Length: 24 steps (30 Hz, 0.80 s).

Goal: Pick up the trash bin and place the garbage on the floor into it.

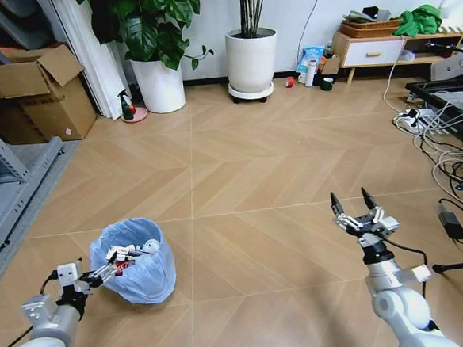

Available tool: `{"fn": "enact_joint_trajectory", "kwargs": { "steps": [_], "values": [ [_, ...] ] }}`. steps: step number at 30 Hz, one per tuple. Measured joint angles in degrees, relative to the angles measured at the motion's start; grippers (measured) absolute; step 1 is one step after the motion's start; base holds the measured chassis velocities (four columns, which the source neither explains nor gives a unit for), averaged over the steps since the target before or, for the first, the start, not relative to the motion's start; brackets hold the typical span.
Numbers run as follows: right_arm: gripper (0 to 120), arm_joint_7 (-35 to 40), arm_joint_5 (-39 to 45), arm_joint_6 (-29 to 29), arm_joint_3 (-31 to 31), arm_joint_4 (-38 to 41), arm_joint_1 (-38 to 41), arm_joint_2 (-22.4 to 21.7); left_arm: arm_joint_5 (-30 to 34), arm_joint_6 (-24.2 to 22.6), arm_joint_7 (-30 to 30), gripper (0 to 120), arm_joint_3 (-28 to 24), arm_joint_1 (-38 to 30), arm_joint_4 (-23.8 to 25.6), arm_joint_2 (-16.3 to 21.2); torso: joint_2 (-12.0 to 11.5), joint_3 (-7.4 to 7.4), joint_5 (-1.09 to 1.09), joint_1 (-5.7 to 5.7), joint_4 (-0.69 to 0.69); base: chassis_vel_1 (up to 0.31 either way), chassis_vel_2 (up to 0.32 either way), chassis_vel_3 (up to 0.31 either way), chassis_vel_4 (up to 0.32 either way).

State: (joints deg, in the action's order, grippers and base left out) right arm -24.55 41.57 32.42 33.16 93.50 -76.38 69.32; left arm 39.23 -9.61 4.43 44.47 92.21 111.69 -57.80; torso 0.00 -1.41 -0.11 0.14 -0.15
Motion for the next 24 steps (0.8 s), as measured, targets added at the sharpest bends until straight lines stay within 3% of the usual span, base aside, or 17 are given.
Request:
{"fn": "enact_joint_trajectory", "kwargs": {
  "steps": [4, 10, 24],
  "values": [
    [100, -0.2, 0.0, 0.2, -0.5, -0.4, 0.3, 0.3, 0.6, 0.4, -0.1, 100, 0.1, -0.3, 0.0, -0.2, 0.0, 0.00, -0.01, 0.00, 0.00, 0.000, 0.000, 0.000, 0.000],
    [100, -1.0, -1.5, 1.5, -2.4, -1.2, 0.5, 3.2, 1.9, 5.6, -4.0, 100, 1.1, -1.6, -1.4, -2.4, 0.0, 0.00, 0.01, 0.00, 0.00, 0.000, 0.000, 0.000, 0.000],
    [100, -0.4, -2.6, 1.6, -2.2, -1.3, 0.1, 4.2, 0.9, 5.9, -6.2, 100, 2.1, -0.9, -2.7, -3.4, 0.0, 0.01, 0.00, 0.00, 0.00, 0.000, 0.000, 0.000, 0.000]
  ]
}}
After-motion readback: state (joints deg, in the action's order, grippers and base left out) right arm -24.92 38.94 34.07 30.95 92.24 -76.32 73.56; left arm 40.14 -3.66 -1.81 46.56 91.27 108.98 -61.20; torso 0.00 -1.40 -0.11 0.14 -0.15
